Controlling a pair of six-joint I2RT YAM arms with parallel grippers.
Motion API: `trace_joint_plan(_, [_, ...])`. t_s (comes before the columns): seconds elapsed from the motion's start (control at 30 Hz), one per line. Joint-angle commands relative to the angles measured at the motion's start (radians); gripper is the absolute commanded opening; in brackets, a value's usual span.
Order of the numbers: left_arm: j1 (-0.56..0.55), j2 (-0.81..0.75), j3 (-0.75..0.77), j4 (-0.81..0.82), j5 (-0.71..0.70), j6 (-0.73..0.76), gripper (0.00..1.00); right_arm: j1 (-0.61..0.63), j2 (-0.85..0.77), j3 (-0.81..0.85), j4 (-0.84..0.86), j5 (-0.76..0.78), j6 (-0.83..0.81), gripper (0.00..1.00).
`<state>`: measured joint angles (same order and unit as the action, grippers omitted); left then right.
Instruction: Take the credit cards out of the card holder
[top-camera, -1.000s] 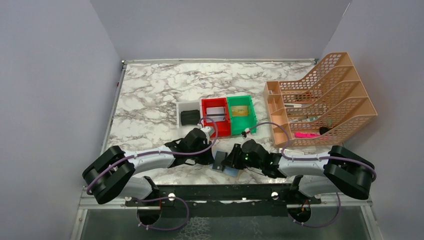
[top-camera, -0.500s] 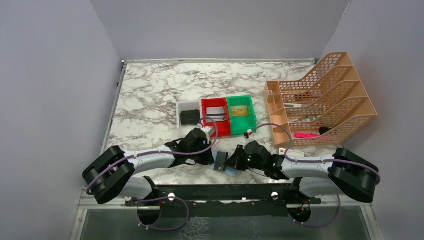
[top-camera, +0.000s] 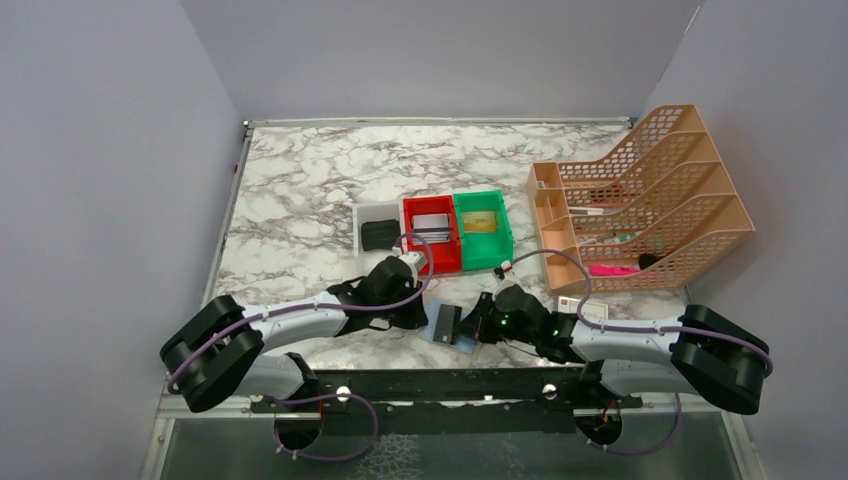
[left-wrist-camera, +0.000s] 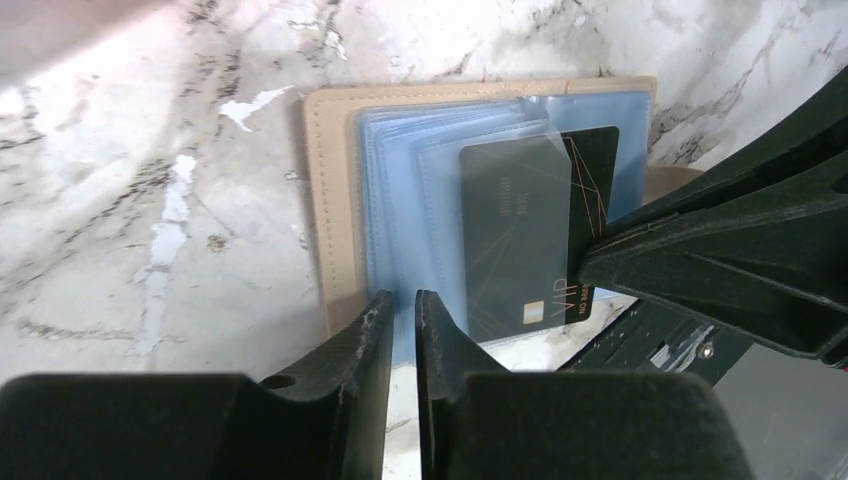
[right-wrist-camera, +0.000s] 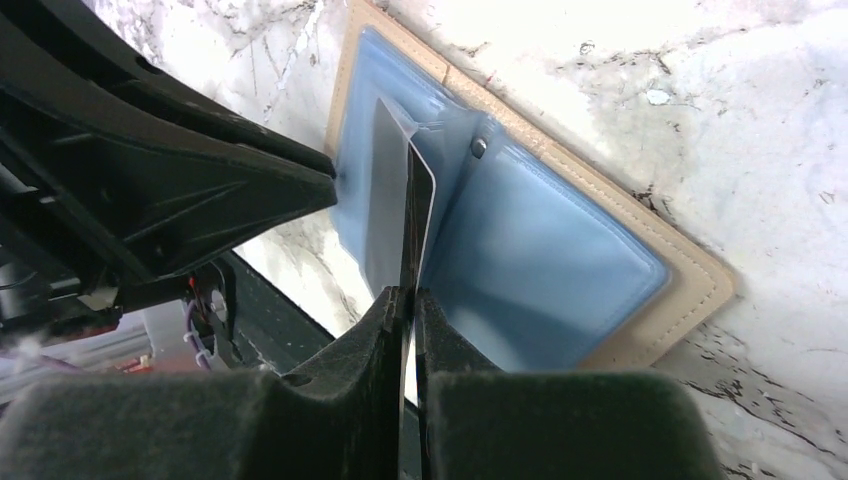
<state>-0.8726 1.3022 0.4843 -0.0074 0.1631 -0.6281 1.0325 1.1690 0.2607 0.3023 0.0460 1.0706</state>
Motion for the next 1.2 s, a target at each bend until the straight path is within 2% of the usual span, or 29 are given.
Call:
trace_joint_plan(0.0, [-0.005, -0.078, 0.029, -0.035, -0.041, -0.002, 0.19, -0.004, 0.028, -0.008, 0.013, 0.037, 0.022, 0.12])
trace_joint_plan(0.07, [-0.004, -0.115, 0.039, -0.04, -0.038, 0.003, 0.22, -0.003, 0.047, 0.002, 0.016, 0.04, 0.027, 0.1])
trace_joint_plan(0.17, [-0.004, -0.163, 0.047, -0.043, -0.024, 0.003, 0.34, -0.004, 0.072, 0.007, 0.028, 0.049, 0.032, 0.1])
trace_joint_plan(0.33, [-0.008, -0.162, 0.054, -0.012, 0.042, 0.015, 0.42, -0.006, 0.157, 0.035, 0.073, 0.014, 0.023, 0.11])
trace_joint_plan(0.5, [-0.024, -0.076, 0.054, 0.013, 0.059, 0.019, 0.43, -0.008, 0.243, 0.074, 0.097, -0.012, 0.026, 0.09])
trace_joint_plan(0.67, [-0.033, -0.001, 0.043, 0.019, 0.018, -0.009, 0.4, -0.009, 0.251, 0.063, 0.094, -0.001, 0.045, 0.09])
trace_joint_plan(0.9, [-0.034, 0.06, 0.029, 0.039, -0.01, -0.017, 0.36, -0.008, 0.193, 0.043, 0.043, 0.021, 0.045, 0.09])
trace_joint_plan(1.17, [-0.036, 0.088, 0.029, 0.04, -0.027, -0.016, 0.32, -0.01, 0.052, 0.008, -0.063, 0.087, 0.05, 0.1])
